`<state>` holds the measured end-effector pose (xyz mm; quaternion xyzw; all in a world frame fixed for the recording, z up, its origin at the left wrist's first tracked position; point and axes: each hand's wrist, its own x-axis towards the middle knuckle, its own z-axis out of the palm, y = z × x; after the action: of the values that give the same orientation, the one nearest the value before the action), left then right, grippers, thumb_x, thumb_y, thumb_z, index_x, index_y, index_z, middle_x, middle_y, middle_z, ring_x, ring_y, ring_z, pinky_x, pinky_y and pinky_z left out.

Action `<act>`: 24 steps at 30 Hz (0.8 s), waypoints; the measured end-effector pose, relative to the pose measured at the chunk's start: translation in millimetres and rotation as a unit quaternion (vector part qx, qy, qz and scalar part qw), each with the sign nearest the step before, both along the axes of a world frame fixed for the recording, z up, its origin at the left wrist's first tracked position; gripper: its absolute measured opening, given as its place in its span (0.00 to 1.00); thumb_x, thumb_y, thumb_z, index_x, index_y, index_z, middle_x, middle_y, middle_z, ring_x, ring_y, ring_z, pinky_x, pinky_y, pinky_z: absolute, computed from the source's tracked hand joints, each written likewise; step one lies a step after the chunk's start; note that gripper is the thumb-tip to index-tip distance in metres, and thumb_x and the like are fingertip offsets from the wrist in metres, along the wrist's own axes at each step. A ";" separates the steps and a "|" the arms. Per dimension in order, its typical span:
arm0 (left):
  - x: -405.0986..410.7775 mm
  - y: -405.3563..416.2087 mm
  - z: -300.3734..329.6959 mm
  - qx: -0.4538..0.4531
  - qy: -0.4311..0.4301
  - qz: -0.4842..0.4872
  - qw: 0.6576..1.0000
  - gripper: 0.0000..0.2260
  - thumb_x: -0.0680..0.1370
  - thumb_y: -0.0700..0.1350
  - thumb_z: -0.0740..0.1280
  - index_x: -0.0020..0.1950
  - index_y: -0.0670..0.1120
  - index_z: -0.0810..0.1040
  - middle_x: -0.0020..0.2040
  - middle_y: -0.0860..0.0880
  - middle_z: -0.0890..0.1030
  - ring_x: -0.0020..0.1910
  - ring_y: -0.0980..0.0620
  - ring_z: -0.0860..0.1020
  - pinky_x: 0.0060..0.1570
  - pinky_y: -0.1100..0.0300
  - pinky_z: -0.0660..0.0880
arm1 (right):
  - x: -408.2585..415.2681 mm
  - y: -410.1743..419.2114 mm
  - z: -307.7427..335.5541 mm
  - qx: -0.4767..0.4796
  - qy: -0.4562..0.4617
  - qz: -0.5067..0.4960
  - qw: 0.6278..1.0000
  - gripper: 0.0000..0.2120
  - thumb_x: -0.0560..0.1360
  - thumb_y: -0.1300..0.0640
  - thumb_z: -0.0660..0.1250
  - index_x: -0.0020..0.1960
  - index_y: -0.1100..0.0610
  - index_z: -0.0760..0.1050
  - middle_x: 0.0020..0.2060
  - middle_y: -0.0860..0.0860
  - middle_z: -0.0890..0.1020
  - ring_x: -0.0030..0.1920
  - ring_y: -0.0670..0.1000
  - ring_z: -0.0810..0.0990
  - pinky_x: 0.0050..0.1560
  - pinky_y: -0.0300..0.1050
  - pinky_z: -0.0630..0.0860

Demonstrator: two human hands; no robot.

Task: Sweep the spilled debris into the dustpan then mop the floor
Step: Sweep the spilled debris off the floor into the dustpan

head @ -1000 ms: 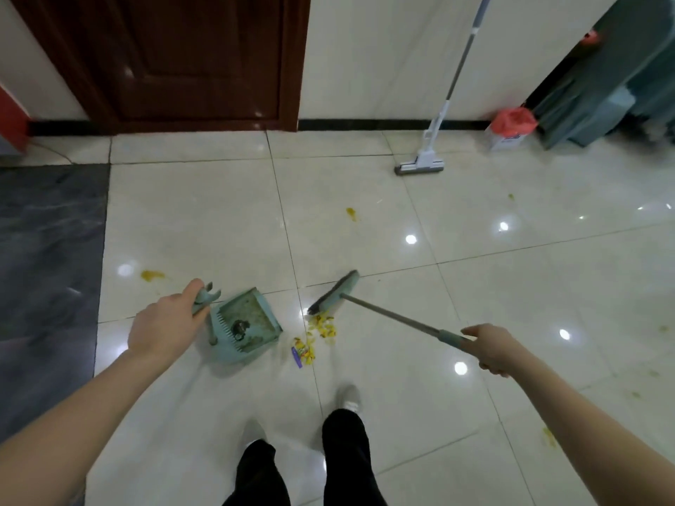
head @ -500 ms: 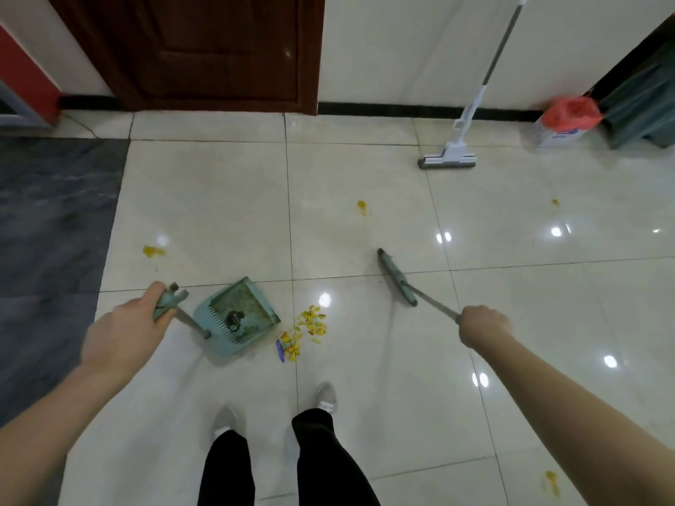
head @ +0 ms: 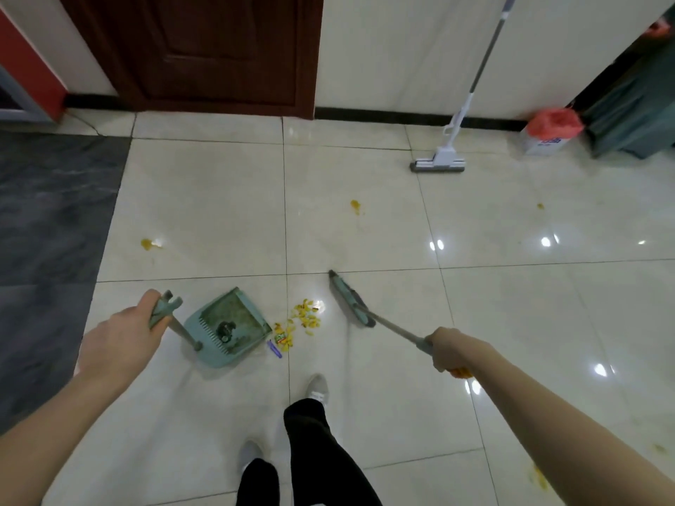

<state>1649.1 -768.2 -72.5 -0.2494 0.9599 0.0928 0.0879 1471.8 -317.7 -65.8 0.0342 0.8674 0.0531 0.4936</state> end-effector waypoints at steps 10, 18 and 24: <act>75.5 -5.4 2.3 0.017 0.039 0.002 0.999 0.07 0.80 0.52 0.61 0.51 0.50 0.66 0.32 0.47 0.75 0.29 0.42 0.74 0.29 0.53 0.73 | 45.2 2.2 41.5 -0.034 0.043 -0.029 0.998 0.26 0.75 0.67 0.66 0.71 0.54 0.70 0.39 0.56 0.77 0.31 0.52 0.74 0.30 0.42 0.74; 126.8 -7.6 3.2 0.007 0.021 0.038 0.999 0.09 0.79 0.53 0.62 0.52 0.49 0.67 0.35 0.46 0.77 0.32 0.40 0.77 0.31 0.52 0.75 | 77.6 -54.1 2.3 -0.020 0.133 0.009 0.991 0.15 0.80 0.61 0.58 0.64 0.60 0.73 0.35 0.51 0.72 0.29 0.49 0.75 0.25 0.40 0.71; 152.8 -6.6 -3.8 0.005 0.004 0.047 0.999 0.11 0.78 0.53 0.64 0.54 0.48 0.69 0.35 0.45 0.77 0.30 0.42 0.73 0.31 0.54 0.73 | 99.0 -79.7 -22.0 -0.037 0.093 0.020 0.995 0.16 0.81 0.61 0.57 0.67 0.60 0.72 0.35 0.52 0.71 0.28 0.49 0.73 0.20 0.39 0.69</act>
<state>1801.9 -774.8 -76.4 -0.2938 0.9469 0.1026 0.0810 1570.8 -397.4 -87.8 0.0038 0.9116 0.0277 0.4102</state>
